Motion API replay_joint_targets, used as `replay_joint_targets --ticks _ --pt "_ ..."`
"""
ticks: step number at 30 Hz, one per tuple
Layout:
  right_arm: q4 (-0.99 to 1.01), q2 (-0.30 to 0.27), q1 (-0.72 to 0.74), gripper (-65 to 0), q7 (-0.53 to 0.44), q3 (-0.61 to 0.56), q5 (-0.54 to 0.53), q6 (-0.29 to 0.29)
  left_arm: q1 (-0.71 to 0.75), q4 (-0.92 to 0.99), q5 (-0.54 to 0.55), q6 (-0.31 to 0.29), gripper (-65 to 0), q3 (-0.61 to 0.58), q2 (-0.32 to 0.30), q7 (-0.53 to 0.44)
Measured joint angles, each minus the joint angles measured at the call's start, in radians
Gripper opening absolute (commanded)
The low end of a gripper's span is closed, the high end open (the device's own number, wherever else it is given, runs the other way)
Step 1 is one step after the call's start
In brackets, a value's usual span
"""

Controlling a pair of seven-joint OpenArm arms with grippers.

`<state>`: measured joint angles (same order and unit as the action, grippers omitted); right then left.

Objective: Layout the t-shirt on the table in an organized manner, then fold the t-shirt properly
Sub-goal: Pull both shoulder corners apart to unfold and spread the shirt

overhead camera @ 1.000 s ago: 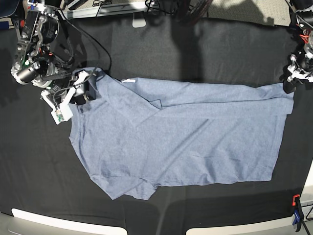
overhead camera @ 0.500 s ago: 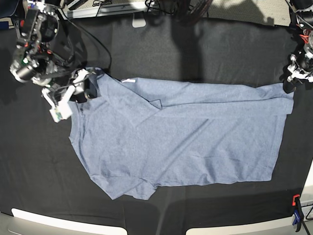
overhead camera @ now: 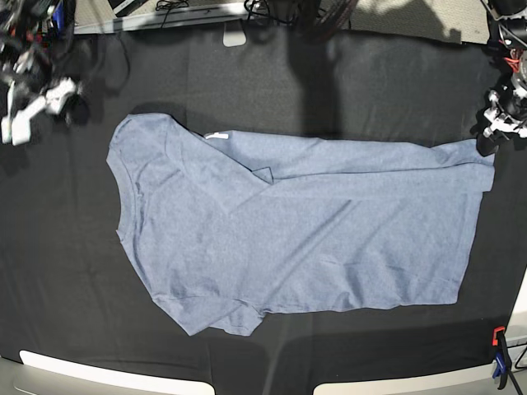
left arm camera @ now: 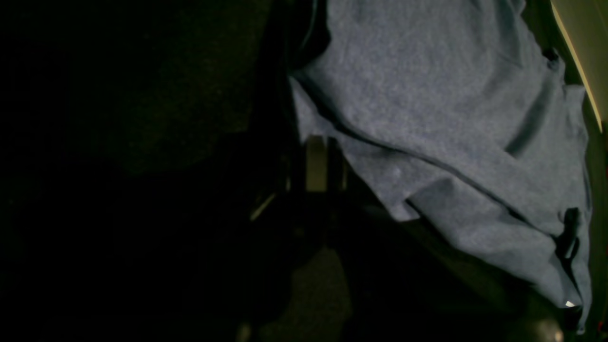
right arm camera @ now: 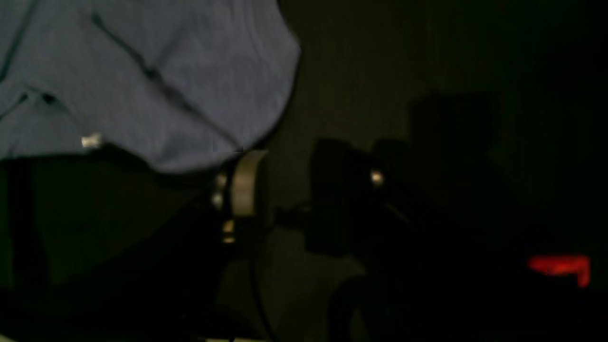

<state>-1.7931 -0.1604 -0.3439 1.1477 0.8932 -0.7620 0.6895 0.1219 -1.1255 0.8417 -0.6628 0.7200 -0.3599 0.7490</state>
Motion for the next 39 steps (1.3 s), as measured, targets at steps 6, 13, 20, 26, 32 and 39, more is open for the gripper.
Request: replay_joint_targets --ticks 6,13,20,26,32,39 --pt "0.032 0.04 -0.002 -30.1 -0.038 -0.023 -0.007 0.0 0.0 0.0 0.0 0.0 -65.0 0.0 0.0 0.0" --pt "0.085 0.056 0.008 -30.1 -0.027 -0.126 -0.002 -0.055 0.0 0.0 0.0 0.0 -65.0 0.0 0.0 0.0" --pt "0.085 0.102 0.051 -30.1 -0.055 -0.235 0.087 -0.142 0.0 0.0 0.0 0.0 -65.0 0.0 0.0 0.0" --pt "0.085 0.167 0.106 -30.1 -0.063 -0.249 0.187 -0.153 0.0 0.0 0.0 0.0 -65.0 0.0 0.0 0.0" --pt "0.085 0.194 0.134 -36.6 -0.074 -0.249 0.239 -0.177 0.0 0.0 0.0 0.0 -65.0 0.0 0.0 0.0" --pt "0.086 0.196 0.131 -65.0 -0.143 -0.248 0.344 -0.186 0.0 0.0 0.0 0.0 -65.0 0.0 0.0 0.0"
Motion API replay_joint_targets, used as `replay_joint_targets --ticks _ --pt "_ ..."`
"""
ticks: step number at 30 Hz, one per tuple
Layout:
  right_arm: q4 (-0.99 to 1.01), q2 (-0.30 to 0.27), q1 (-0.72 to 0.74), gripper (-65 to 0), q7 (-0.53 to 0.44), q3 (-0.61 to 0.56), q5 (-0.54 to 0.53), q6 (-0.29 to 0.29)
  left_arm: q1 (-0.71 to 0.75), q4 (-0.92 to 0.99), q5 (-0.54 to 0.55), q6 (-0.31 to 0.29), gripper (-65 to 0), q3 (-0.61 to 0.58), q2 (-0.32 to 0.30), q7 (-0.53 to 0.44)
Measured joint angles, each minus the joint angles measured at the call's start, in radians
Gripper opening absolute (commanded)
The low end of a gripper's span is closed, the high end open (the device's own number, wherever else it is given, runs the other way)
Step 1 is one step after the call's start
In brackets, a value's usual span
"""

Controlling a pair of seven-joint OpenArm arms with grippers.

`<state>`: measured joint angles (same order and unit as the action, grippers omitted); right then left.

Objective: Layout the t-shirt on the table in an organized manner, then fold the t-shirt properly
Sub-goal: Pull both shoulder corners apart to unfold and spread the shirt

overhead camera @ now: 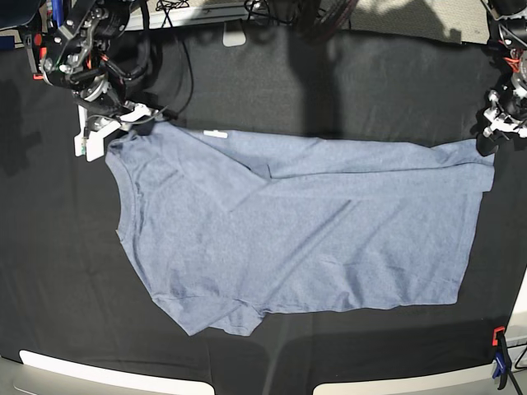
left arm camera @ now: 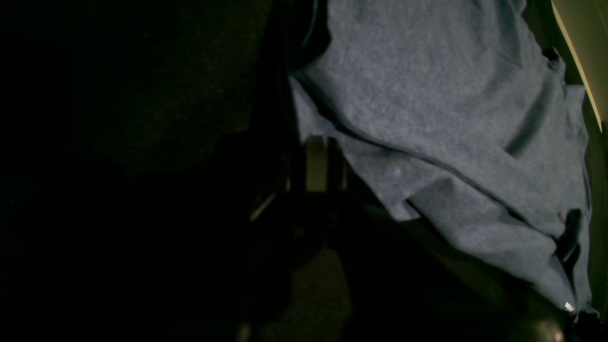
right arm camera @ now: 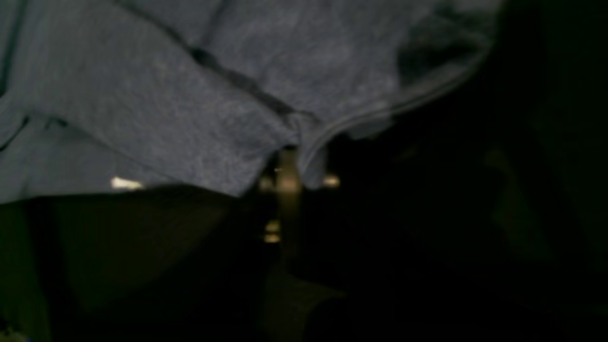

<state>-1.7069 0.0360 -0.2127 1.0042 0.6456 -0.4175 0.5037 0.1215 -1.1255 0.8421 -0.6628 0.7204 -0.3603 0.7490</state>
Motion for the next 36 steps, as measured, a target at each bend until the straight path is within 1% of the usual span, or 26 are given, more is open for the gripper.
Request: replay_joint_targets --ticks 4,5,6,7,9,10,12,15,17,19,21,27,29,32,36 --pt "0.0 0.001 0.001 -65.0 -0.014 0.0 0.087 0.008 0.003 0.0 0.0 0.0 -65.0 0.0 -0.003 0.002" --pt "0.0 0.0 -0.006 -65.0 -0.018 0.0 0.093 0.008 0.004 0.0 0.008 0.0 -65.0 0.0 -0.011 0.028" --pt "-0.001 0.0 -0.016 -65.0 -0.027 0.002 0.096 0.008 0.008 0.0 0.017 0.0 -65.0 -0.001 -0.024 0.064" --pt "-0.002 0.001 -0.03 -65.0 -0.032 0.009 0.096 0.014 0.019 0.0 0.048 0.0 -65.0 -0.002 -0.041 0.094" --pt "-0.006 0.001 -0.058 -65.0 -0.039 0.034 0.092 0.037 0.051 -0.004 0.12 -0.023 -65.0 -0.002 -0.086 0.116" --pt "-0.009 0.003 -0.072 -65.0 -0.038 0.05 0.087 0.05 0.07 -0.012 0.146 -0.027 -65.0 -0.002 -0.108 0.127" --pt "-0.01 0.0 -0.103 -65.0 -0.035 0.088 0.029 0.061 0.109 -0.033 0.164 -0.027 -65.0 -0.002 -0.15 0.139" --pt "-0.017 -0.004 -0.157 -65.0 -0.022 0.155 -0.059 0.102 0.165 -0.083 0.163 -0.03 -65.0 -0.003 -0.186 0.143" --pt "-0.028 -0.003 -0.185 -65.0 0.011 0.191 -0.106 0.132 0.2 -0.123 0.168 -0.03 -65.0 -0.004 -0.193 0.141" --pt "-0.042 -0.003 -0.206 -65.0 0.045 0.217 -0.129 0.151 0.232 -0.159 0.167 -0.03 -65.0 -0.004 -0.195 0.153" --pt "-0.058 -0.003 -0.233 -65.0 0.053 0.237 -0.134 0.153 0.264 -0.191 0.167 -0.031 -65.0 -0.005 -0.197 0.176" --pt "-0.106 -0.003 -0.314 -65.0 0.063 0.271 -0.137 0.154 0.363 -0.261 0.167 -0.029 -65.0 -0.006 -0.197 0.175" --pt "-0.111 -0.003 -0.323 -65.0 0.063 0.271 -0.137 0.154 0.386 -0.275 0.169 -0.014 -65.0 -0.006 -0.197 0.171" --pt "-0.111 -0.003 -0.322 -65.0 0.063 0.271 -0.138 0.154 0.393 -0.281 0.168 -0.003 -65.0 -0.006 -0.197 0.171" --pt "-0.113 -0.003 -0.323 -65.0 0.064 0.271 -0.186 0.153 0.391 -0.282 0.168 -0.003 -65.0 -0.006 -0.197 0.168"
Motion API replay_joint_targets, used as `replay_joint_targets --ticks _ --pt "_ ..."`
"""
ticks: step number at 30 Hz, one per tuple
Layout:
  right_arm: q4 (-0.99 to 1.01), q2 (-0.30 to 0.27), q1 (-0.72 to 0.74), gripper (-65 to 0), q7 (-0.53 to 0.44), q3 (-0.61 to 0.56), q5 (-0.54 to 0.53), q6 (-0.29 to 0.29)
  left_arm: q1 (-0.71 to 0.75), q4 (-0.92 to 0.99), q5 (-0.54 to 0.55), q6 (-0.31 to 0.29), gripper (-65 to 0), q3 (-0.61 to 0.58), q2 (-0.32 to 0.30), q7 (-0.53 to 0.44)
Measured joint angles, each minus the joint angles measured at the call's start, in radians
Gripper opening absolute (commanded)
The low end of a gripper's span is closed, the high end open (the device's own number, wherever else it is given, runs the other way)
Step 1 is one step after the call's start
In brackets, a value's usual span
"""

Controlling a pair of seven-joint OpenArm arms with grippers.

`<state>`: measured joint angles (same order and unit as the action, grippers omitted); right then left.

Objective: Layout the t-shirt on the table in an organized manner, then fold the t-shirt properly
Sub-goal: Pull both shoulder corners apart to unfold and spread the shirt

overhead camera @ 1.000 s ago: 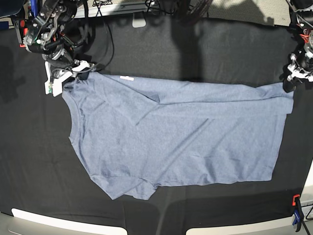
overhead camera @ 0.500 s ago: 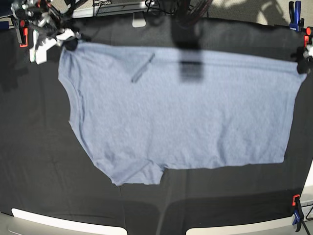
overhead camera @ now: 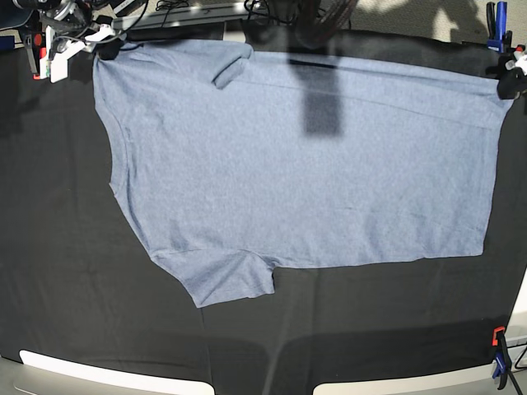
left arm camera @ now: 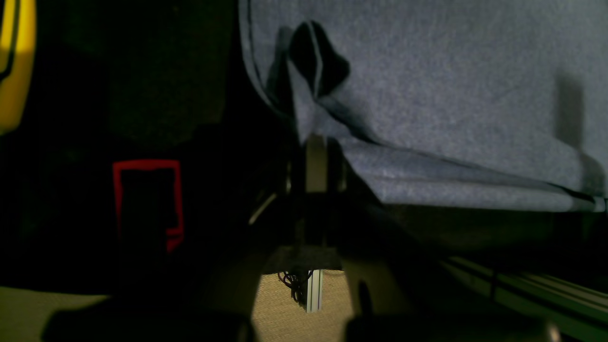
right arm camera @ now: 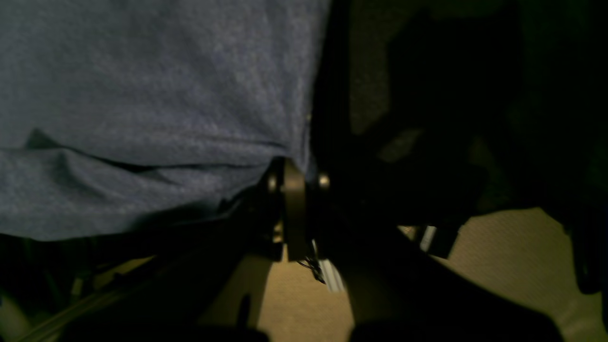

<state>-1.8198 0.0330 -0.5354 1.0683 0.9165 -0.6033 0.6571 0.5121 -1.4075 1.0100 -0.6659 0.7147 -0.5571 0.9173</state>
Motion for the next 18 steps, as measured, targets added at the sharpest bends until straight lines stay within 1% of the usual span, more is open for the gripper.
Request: replay_joint_targets --ticks 1,2,3,5,6,7,8,11,14,15,18 --pt "0.0 0.0 0.0 -65.0 0.0 0.0 0.0 0.0 0.0 0.0 0.0 0.0 -65.0 0.0 0.0 0.0" --pt "0.0 -0.002 0.0 -63.7 0.0 0.0 0.0 0.002 0.0 0.0 0.0 0.0 -65.0 0.0 0.0 0.0" --pt "0.0 -0.006 0.0 -58.7 0.009 0.0 0.0 0.011 0.0 0.0 0.0 0.0 -63.9 0.0 0.0 0.0" --pt "0.0 -0.022 0.0 -49.6 0.043 0.0 0.002 0.017 0.0 0.0 0.0 0.001 -49.5 0.0 0.0 0.0" --pt "0.0 -0.034 0.0 -47.0 0.058 0.0 0.004 0.017 0.0 0.0 -0.005 0.003 -43.8 0.0 0.0 0.0" --pt "0.0 -0.045 0.0 -46.3 0.073 0.0 0.004 0.017 0.0 0.0 -0.005 0.003 -40.2 0.0 0.0 0.0" --pt "0.0 -0.054 -0.002 -46.3 0.075 0.0 0.004 0.017 0.0 0.0 -0.005 0.003 -38.7 0.0 0.0 -0.001" --pt "-0.009 -0.068 -0.002 -46.4 0.076 0.011 0.001 0.017 0.0 0.0 -0.005 0.003 -38.7 0.0 0.0 -0.001" --pt "-0.07 -0.066 -0.002 -46.4 0.064 0.06 -0.008 0.017 0.0 0.0 -0.005 0.003 -38.7 0.0 0.0 -0.001" --pt "-0.098 -0.069 -0.002 -46.4 0.059 0.084 -0.032 0.016 0.0 0.0 -0.005 0.003 -38.7 0.0 0.0 -0.001" --pt "-0.2 -0.07 -0.003 -46.6 0.059 0.13 -0.177 0.016 0.0 -0.003 -0.004 0.003 -38.7 0.0 0.0 -0.012"
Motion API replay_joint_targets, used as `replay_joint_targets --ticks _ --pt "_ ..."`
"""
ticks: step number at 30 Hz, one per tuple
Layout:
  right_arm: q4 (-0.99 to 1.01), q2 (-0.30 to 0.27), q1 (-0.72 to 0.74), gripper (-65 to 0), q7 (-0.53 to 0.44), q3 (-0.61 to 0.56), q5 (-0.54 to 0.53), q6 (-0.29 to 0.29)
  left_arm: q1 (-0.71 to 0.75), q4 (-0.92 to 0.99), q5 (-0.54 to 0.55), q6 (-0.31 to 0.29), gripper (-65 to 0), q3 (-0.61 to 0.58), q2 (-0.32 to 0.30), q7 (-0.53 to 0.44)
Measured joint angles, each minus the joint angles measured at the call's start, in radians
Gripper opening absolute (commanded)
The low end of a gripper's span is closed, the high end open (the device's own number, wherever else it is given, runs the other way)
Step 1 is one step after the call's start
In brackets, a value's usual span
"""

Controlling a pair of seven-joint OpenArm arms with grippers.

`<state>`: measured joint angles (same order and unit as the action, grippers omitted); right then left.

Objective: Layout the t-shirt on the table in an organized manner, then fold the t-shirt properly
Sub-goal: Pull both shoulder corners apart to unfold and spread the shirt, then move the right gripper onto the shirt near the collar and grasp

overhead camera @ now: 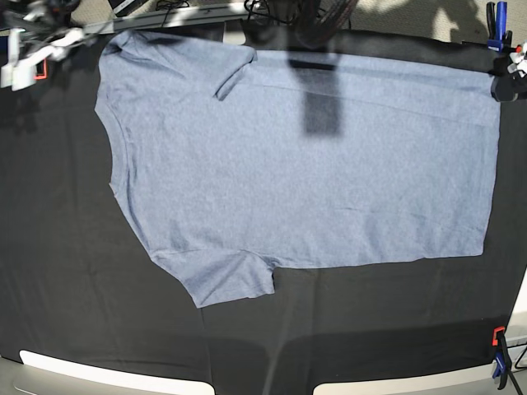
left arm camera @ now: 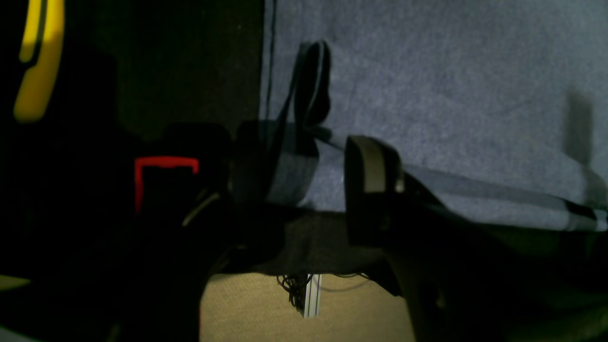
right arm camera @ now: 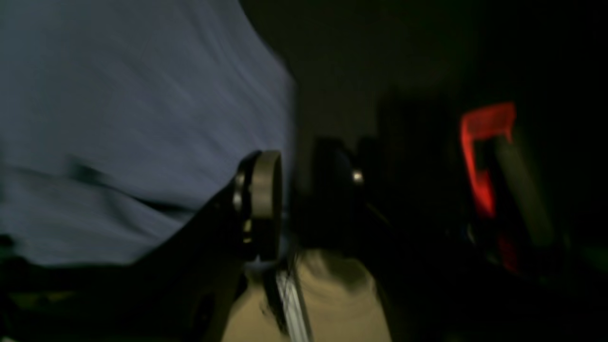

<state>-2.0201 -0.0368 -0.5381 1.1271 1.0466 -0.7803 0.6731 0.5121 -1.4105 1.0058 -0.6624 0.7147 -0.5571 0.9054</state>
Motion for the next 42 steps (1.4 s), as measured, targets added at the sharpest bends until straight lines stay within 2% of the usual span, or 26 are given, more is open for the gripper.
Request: replay_joint_targets --ticks 4,7,11,14,17,19,22,25,27,34,38,42 --pt "-0.107 0.007 0.0 -46.6 0.02 -0.029 -0.16 0.008 0.0 -0.039 0.0 0.0 -38.7 0.0 -0.001 -0.006" --pt "-0.125 0.01 -0.002 -46.7 0.022 -0.108 -0.182 0.008 0.0 -0.069 0.0 0.0 -38.7 0.0 -0.001 -0.019" --pt "-0.125 0.012 -0.005 -46.7 0.026 -0.292 -0.156 0.008 -0.001 -0.1 0.0 0.0 -38.7 0.0 0.0 -0.023" --pt "-0.125 0.012 -0.005 -46.7 0.023 -0.454 -0.085 0.008 -0.001 -0.104 0.0 0.0 -38.7 0.0 -0.003 -0.034" --pt "-0.125 0.012 -0.005 -46.9 0.023 -0.605 0.047 0.003 0.0 -0.105 -0.001 0.0 -38.7 0.0 -0.003 -0.04" --pt "-0.125 0.011 -0.005 -49.2 0.023 -0.682 0.127 -0.016 -0.001 -0.105 -0.001 0.0 -38.7 0.0 -0.003 -0.041" --pt "-0.124 0.011 -0.006 -49.4 -0.006 -0.763 0.235 -0.045 -0.003 -0.105 0.0 0.0 -38.7 0.0 -0.003 -0.041" --pt "-0.098 0.009 0.006 -49.4 -0.08 -0.805 0.317 -0.075 -0.003 -0.105 0.0 0.0 -38.7 0.0 -0.003 -0.041" --pt "-0.047 0.009 0.031 -49.4 -0.08 -0.819 0.351 -0.092 -0.003 -0.105 0.0 0.0 -38.7 0.0 -0.003 -0.041" --pt "0.195 0.01 0.213 -49.4 -0.09 -0.838 0.36 -0.093 -0.003 -0.105 0.0 0.0 -38.7 0.0 -0.005 -0.042" --pt "0.21 0.007 0.311 -49.4 -0.102 -0.838 0.354 -0.095 -0.003 -0.105 -0.001 0.0 -38.7 0.0 -0.003 -0.041" --pt "0.21 0.007 0.329 -49.4 -0.105 -0.838 0.354 -0.095 -0.003 -0.105 -0.001 0.0 -38.7 0.0 -0.003 -0.045"
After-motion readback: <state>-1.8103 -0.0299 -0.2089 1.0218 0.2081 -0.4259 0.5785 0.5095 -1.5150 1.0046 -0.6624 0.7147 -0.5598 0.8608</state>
